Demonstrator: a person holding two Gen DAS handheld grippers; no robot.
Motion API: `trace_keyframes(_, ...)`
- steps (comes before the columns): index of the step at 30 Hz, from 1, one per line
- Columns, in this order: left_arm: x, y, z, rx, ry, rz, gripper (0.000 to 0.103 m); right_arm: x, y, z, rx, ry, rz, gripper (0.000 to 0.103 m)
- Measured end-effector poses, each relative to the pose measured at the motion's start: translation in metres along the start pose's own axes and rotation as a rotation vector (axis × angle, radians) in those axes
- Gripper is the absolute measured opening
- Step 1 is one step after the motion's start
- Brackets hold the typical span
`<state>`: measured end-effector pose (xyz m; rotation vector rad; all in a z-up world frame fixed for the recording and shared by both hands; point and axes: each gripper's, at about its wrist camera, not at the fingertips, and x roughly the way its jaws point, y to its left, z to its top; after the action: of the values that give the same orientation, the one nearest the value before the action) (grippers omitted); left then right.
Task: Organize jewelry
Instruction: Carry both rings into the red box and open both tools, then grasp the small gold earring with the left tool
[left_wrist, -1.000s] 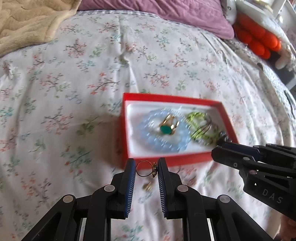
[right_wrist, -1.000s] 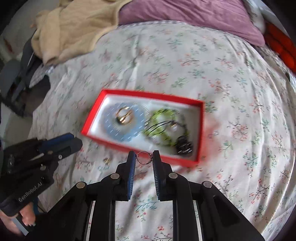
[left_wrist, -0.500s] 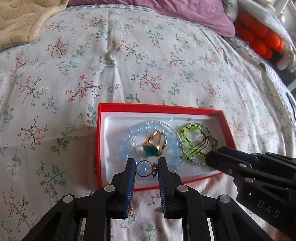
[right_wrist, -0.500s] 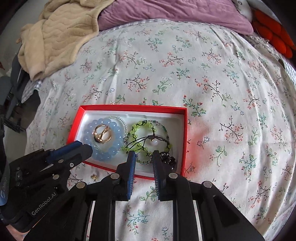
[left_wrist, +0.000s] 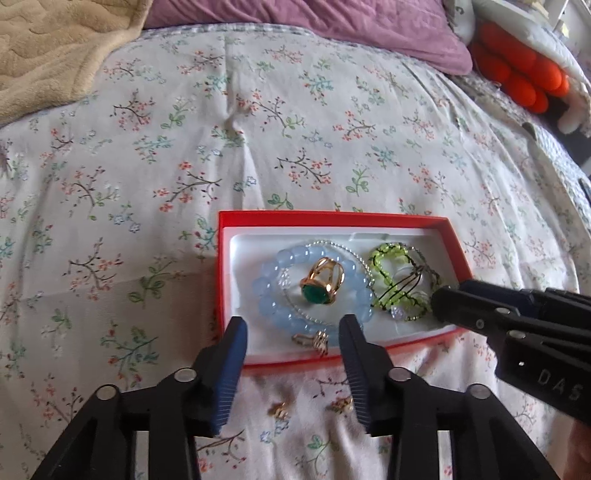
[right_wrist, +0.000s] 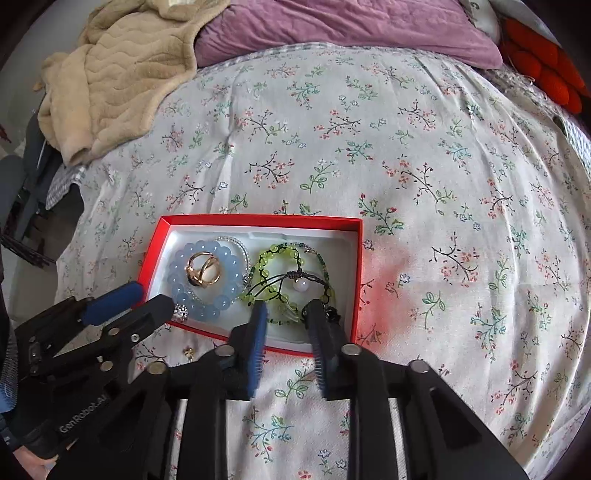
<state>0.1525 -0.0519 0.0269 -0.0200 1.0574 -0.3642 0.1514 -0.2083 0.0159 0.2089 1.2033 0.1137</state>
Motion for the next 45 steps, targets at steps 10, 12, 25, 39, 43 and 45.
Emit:
trace_keyframes(10, -0.027, 0.010, -0.021, -0.001, -0.004, 0.040, 0.079, -0.025, -0.012, -0.013, 0.026, -0.030, -0.002, 0.054)
trace_keyframes(12, -0.031, 0.014, -0.026, -0.012, 0.002, 0.040, 0.084, -0.028, -0.014, -0.018, 0.031, -0.027, -0.006, 0.056)
trace_keyframes(25, -0.027, 0.030, -0.058, -0.012, 0.094, 0.125, 0.093, -0.027, -0.019, -0.048, 0.025, 0.040, -0.067, 0.067)
trace_keyframes(39, -0.001, 0.031, -0.087, 0.098, 0.182, 0.167, 0.093, 0.001, -0.027, -0.076, -0.015, 0.179, -0.144, 0.069)
trace_keyframes(43, 0.001, 0.026, -0.089, 0.172, 0.150, 0.136, 0.092, 0.003, -0.034, -0.079, -0.001, 0.190, -0.155, 0.069)
trace_keyframes(45, 0.005, 0.026, -0.088, 0.192, 0.147, 0.124, 0.086, 0.003, -0.038, -0.079, 0.003, 0.191, -0.158, 0.069)
